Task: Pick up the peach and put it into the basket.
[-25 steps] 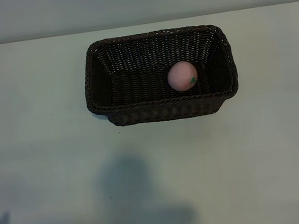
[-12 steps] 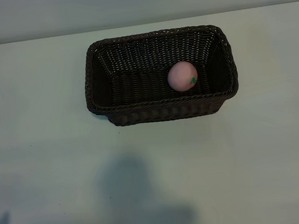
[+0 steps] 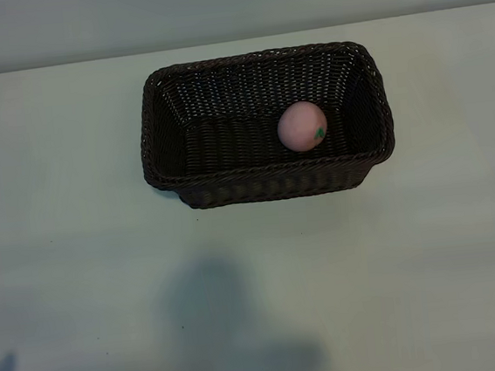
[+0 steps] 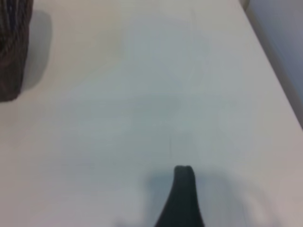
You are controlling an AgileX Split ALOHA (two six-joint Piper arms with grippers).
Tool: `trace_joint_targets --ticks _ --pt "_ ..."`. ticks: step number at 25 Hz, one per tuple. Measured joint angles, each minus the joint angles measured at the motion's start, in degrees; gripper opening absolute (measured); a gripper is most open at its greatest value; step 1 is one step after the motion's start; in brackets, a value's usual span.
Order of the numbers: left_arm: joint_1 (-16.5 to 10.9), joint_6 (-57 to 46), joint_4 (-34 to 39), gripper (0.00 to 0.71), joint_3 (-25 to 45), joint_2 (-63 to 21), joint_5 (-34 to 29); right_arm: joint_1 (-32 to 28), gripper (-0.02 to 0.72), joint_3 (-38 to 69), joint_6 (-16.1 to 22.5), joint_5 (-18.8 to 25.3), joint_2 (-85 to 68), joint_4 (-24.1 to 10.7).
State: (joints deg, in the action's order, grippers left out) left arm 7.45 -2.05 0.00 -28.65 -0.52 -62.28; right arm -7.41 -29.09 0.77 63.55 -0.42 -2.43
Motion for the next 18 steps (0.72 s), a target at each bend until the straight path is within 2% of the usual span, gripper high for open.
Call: trace_joint_targets --ticks 3,9,18 --pt "0.0 0.0 0.58 0.592 0.0 0.0 0.0 0.0 0.595 0.19 0.0 -0.53 0.0 0.35" --pt "0.0 0.0 0.58 0.592 0.0 0.0 0.0 0.04 0.595 1.01 -0.18 -1.99 0.0 3.57" --pt "0.0 0.09 0.58 0.592 0.0 0.0 0.0 0.04 0.595 1.01 -0.25 -2.14 0.0 3.89"
